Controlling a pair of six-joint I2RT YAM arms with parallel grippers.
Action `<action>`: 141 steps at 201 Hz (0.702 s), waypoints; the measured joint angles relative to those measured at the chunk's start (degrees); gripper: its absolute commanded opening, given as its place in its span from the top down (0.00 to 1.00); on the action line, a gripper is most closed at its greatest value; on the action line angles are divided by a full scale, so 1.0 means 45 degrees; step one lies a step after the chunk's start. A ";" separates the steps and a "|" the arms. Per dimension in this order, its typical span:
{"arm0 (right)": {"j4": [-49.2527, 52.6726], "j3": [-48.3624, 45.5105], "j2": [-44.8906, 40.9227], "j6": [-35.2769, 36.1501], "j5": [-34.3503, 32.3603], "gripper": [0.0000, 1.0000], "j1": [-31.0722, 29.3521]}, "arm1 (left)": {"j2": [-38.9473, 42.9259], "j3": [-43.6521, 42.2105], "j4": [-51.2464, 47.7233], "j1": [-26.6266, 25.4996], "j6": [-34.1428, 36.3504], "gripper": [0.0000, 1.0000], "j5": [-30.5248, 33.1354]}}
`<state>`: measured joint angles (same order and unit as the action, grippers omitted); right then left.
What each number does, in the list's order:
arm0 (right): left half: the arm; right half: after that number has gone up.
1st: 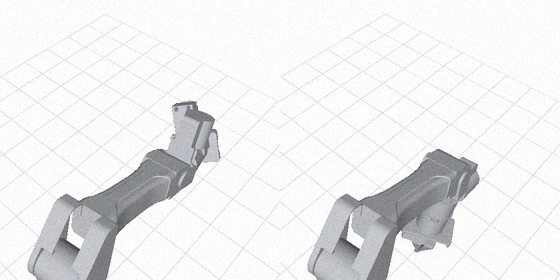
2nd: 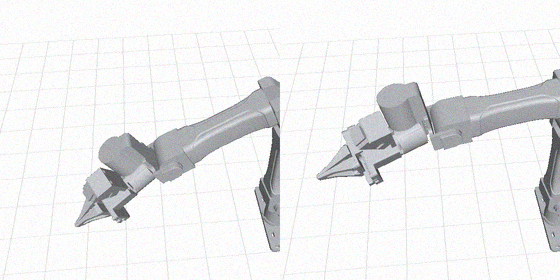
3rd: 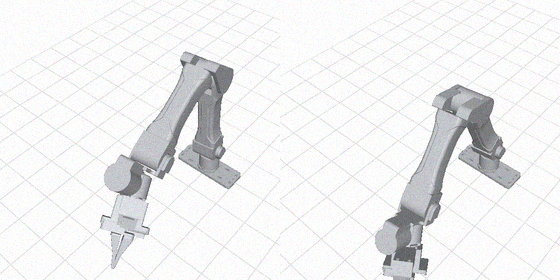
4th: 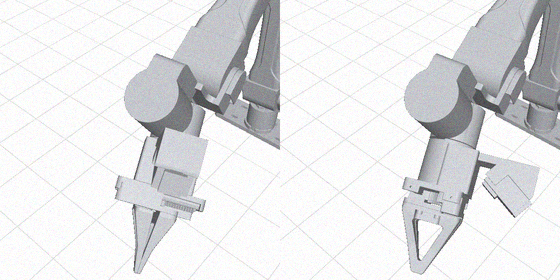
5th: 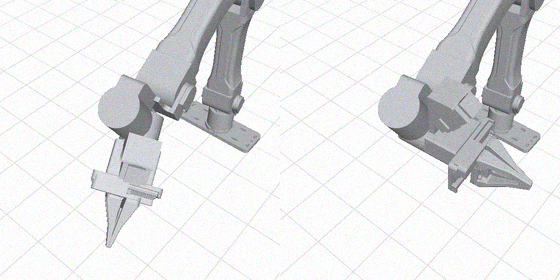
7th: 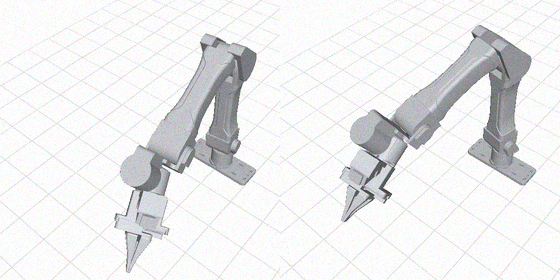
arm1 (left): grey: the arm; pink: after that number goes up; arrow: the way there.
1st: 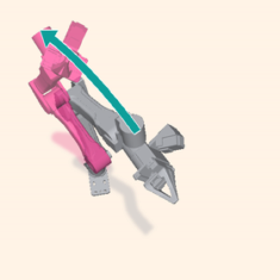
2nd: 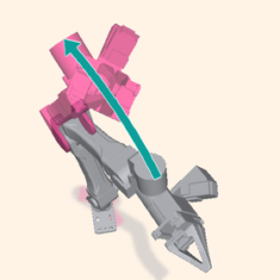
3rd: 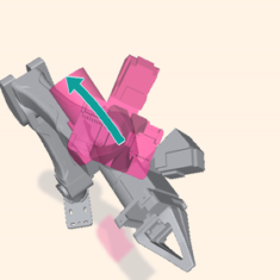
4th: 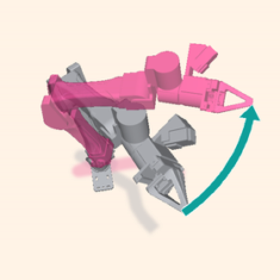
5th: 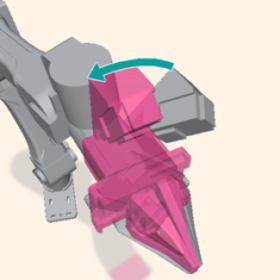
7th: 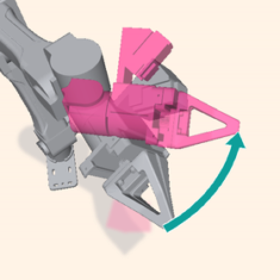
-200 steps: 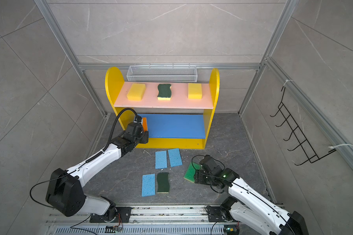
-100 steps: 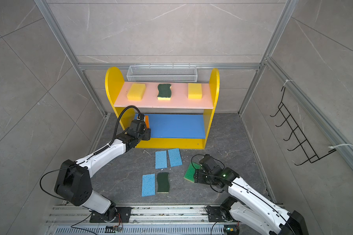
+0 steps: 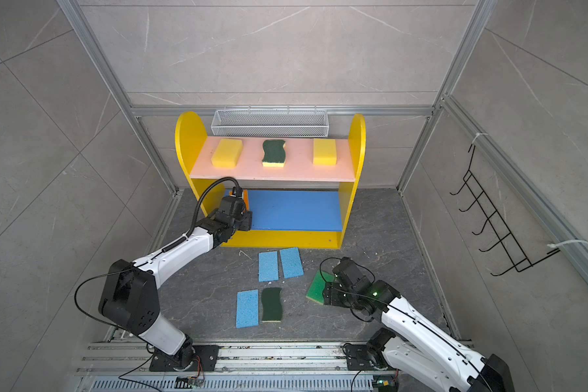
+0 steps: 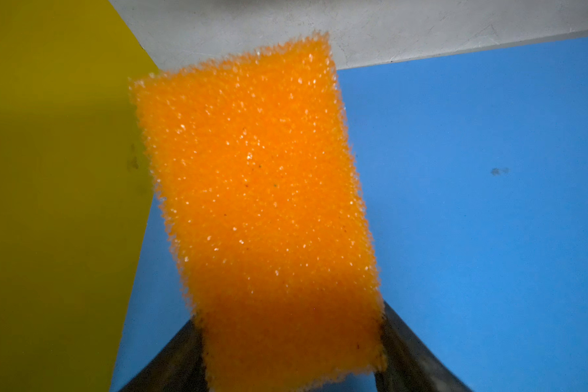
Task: Place and organize the cleaning sponges onto the shelf
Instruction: 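Lower the orange sponge onto the blue shelf with the left gripper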
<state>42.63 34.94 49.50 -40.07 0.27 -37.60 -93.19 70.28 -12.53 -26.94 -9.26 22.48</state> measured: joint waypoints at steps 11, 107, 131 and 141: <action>0.0000 0.0000 0.0000 -0.0005 0.0000 0.23 0.0000 | -0.0039 0.0000 -0.0049 0.0024 0.0000 0.29 -0.0005; -0.0005 0.0000 0.0005 -0.0005 0.0010 0.23 0.0000 | -0.0418 0.0068 0.0063 0.0058 -0.0034 0.22 0.0117; -0.0010 0.0000 0.0087 -0.0005 0.0049 0.23 0.0000 | -0.0418 0.0073 0.0044 0.0053 -0.0034 0.21 0.0223; -0.0010 0.0000 0.0126 -0.0005 0.0053 0.23 0.0000 | -0.0413 0.0073 0.0039 0.0058 -0.0034 0.21 0.0262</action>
<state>42.59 34.94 50.06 -40.10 0.51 -37.60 -95.04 70.61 -12.36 -26.68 -9.41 23.66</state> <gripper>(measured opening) 0.772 0.788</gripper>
